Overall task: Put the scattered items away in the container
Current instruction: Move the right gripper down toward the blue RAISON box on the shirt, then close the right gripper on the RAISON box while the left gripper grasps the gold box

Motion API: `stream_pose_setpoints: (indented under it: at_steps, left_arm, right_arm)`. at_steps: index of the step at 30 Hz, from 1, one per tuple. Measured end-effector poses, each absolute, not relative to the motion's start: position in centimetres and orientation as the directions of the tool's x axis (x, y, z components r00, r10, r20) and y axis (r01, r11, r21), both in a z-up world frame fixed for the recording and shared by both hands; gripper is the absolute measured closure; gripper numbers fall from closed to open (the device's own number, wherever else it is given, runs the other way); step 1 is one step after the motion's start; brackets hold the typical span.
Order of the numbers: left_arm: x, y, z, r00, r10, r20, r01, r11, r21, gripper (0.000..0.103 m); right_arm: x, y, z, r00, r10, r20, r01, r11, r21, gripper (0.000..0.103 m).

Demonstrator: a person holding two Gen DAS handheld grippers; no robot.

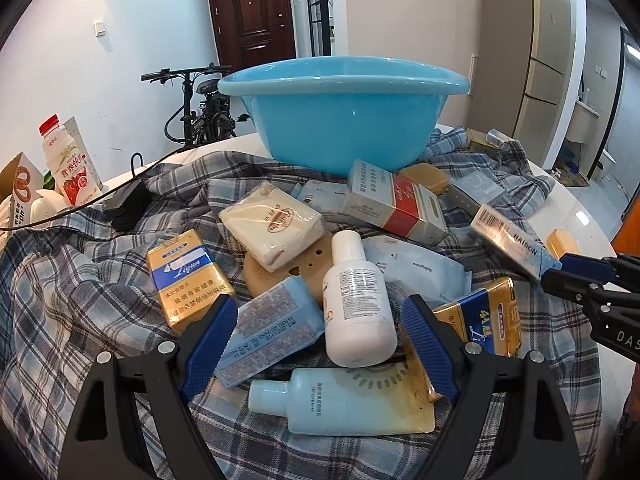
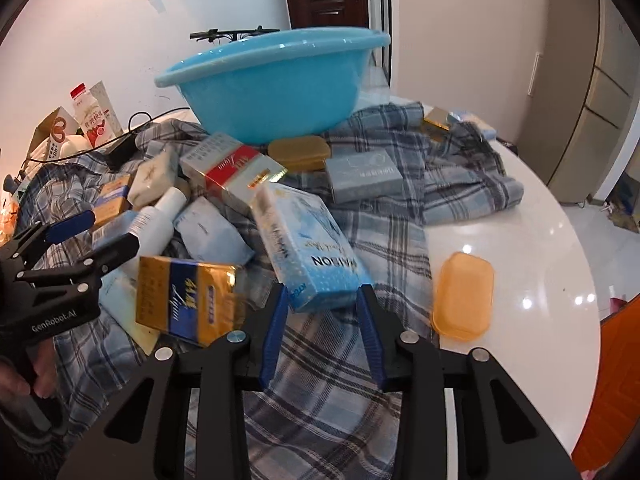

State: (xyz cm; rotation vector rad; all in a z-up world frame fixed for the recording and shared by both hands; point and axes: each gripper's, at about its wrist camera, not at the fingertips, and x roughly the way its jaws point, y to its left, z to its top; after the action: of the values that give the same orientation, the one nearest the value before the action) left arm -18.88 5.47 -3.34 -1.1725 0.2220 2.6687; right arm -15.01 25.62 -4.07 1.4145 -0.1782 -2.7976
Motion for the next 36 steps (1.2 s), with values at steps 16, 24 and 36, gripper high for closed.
stream_pose_setpoints:
  at_steps: [16, 24, 36]
  left_arm:
    - [-19.5, 5.1, -3.9, -0.646, 0.133, -0.752, -0.239, -0.970, 0.034, 0.016]
    - [-19.5, 5.2, -4.0, -0.645, 0.131, -0.753, -0.245, -0.969, 0.041, 0.016]
    - [-18.7, 6.0, -3.3, -0.647, 0.155, -0.747, -0.282, -0.958, 0.045, 0.016]
  right_arm:
    - [-17.1, 24.4, -4.2, -0.664, -0.049, -0.747, 0.133, -0.990, -0.054, 0.011]
    - [-18.6, 24.5, -6.2, -0.631, -0.045, -0.774, 0.197, -0.975, -0.104, 0.025]
    - [-16.4, 25.9, -3.4, -0.669, -0.110, -0.735, 0.129, -0.991, 0.031, 0.041]
